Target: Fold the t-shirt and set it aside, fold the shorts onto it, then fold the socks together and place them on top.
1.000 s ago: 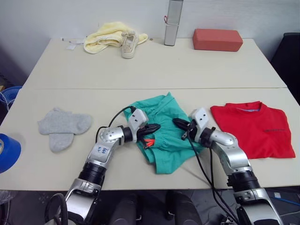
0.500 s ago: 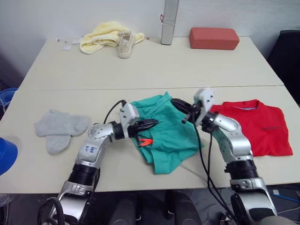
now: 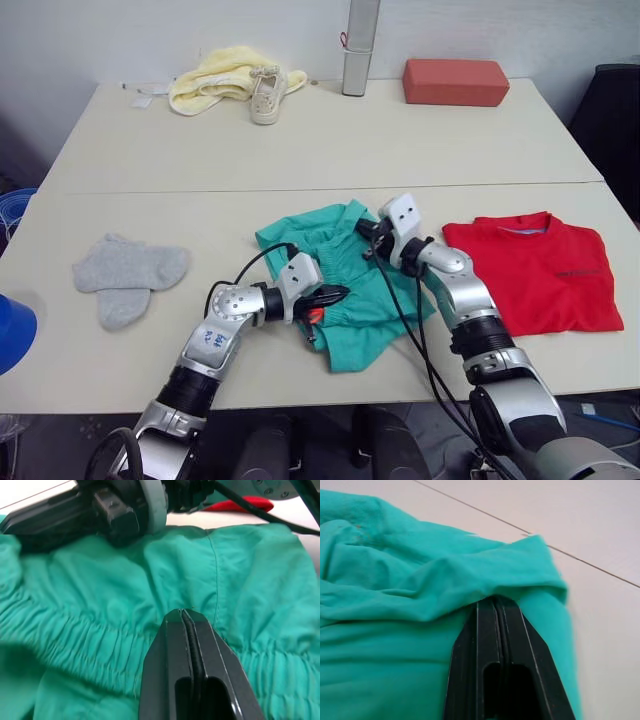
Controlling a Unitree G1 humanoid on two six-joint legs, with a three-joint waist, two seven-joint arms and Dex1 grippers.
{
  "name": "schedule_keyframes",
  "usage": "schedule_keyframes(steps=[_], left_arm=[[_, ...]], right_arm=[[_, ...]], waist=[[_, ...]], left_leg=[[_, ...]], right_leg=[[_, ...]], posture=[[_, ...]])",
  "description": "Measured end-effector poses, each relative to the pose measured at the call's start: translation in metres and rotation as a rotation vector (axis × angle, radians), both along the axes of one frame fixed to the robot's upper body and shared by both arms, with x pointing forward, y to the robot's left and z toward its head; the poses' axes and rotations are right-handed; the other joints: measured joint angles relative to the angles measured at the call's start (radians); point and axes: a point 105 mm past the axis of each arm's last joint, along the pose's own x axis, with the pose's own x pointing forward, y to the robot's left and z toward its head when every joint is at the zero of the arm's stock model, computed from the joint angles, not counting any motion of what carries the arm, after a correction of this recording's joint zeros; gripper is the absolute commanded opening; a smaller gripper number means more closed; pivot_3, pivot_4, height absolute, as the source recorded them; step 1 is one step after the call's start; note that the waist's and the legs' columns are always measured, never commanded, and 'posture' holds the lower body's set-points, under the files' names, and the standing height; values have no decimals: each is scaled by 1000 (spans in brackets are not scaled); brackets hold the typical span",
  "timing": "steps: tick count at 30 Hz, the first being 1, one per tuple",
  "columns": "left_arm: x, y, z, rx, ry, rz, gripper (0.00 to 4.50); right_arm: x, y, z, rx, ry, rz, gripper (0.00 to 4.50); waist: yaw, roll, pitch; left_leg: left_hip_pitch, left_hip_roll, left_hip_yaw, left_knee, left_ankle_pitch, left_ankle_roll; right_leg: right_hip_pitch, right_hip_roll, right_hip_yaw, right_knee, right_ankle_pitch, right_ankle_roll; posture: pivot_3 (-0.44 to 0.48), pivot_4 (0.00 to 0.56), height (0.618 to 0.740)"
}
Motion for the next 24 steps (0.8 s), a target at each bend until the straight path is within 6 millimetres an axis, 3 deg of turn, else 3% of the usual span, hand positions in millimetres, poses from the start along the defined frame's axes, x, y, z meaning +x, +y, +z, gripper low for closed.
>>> schedule_keyframes(steps=[4,6,10,12,15,16,19,20,23,24], left_arm=[[-1,9,1,-49,12,25,43],[-2,13,7,-100,7,15,0],[-4,32,47,-242,-165,-13,910],[-18,48,68,-245,-223,-98,1517],[-34,70,72,-190,-194,-166,2446],[-34,70,73,-190,-188,-171,2486],[-45,66,80,-209,-139,-228,3269],[-47,70,81,-205,-133,-223,3540],[-51,74,78,-187,-103,-211,4470],[-53,76,74,-182,-87,-207,4492]], right_arm=[[-7,-13,12,123,-1,24,0],[-21,-16,22,219,60,118,357],[-50,-30,38,202,204,318,1592],[-43,-55,38,164,314,258,2249],[-35,-86,32,153,445,168,3275],[-35,-88,31,154,457,164,3318],[-36,-80,4,129,666,201,4117],[-35,-79,5,135,687,223,4416],[-33,-73,6,105,736,265,4500],[-33,-70,5,85,737,279,4500]], waist=[[-6,0,0],[-9,1,1],[-10,1,1],[-13,1,1],[-14,2,1],[-14,2,1],[-13,2,1],[-13,2,1],[-14,1,0],[-16,1,0]], left_leg=[[0,0,0,-1,0,0],[-2,0,-1,-1,0,0],[-3,0,-2,0,0,0],[-2,0,-2,-1,-1,0],[-1,0,-2,-2,-1,-1],[-2,0,-1,-2,-1,-1],[-3,0,-1,-2,0,0],[-2,0,-1,-1,0,0],[-1,0,-1,-1,-1,-1],[-1,1,-1,-2,-1,-1]], right_leg=[[0,0,0,0,0,0],[-1,-1,0,0,0,0],[-2,-2,-1,-2,0,0],[-2,-3,-1,-3,0,-1],[-2,-2,-1,-4,-1,-3],[-2,-2,-1,-4,-1,-3],[-2,-2,-2,-2,-1,-2],[-2,-1,-2,-2,-1,-2],[-1,-1,-2,-2,-1,-2],[-1,-1,-2,-2,-1,-2]], posture=[[0,150,740],[0,150,740],[0,150,740],[0,150,740],[0,150,740],[0,150,740],[0,150,740],[0,150,740],[0,150,740],[0,150,740]])
